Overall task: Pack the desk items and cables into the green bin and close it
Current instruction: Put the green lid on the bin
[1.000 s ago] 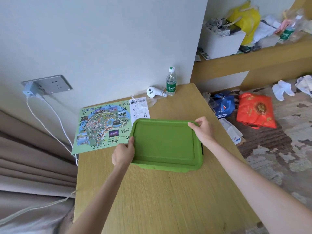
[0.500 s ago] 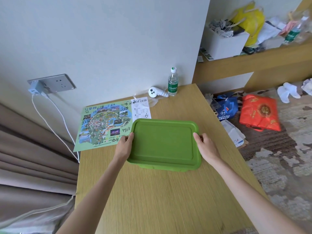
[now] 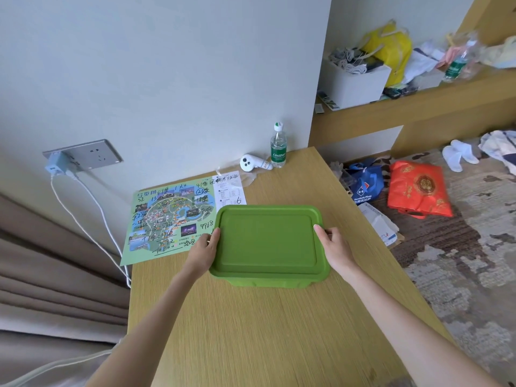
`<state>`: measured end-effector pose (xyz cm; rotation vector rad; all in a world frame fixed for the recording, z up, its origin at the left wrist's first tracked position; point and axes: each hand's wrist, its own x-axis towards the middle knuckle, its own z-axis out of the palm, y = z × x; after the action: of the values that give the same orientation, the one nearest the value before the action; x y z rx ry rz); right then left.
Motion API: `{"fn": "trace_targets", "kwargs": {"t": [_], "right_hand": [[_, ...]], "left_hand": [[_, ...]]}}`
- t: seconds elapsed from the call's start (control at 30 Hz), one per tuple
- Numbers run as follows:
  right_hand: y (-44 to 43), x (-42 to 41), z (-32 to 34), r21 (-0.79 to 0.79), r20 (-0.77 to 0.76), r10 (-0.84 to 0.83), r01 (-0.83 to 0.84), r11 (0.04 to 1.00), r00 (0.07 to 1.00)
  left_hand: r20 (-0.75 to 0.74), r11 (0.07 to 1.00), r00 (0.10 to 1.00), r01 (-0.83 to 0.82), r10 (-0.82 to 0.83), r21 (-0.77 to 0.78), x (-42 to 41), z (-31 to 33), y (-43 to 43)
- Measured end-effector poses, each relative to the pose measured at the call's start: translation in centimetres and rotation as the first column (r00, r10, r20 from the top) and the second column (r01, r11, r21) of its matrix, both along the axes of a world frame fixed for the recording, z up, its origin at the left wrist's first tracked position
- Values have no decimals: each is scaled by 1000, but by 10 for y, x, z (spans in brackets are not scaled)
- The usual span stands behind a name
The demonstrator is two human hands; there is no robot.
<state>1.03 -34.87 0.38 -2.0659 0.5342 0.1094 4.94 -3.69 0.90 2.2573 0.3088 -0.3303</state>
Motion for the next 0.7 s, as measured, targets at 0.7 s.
{"fn": "trace_targets", "kwargs": {"t": [0.7], "right_hand": [[170,166,54,123,141,158,-176,977,977]], "left_hand": [[145,964,960,-252,238,88,100,49,179]]}}
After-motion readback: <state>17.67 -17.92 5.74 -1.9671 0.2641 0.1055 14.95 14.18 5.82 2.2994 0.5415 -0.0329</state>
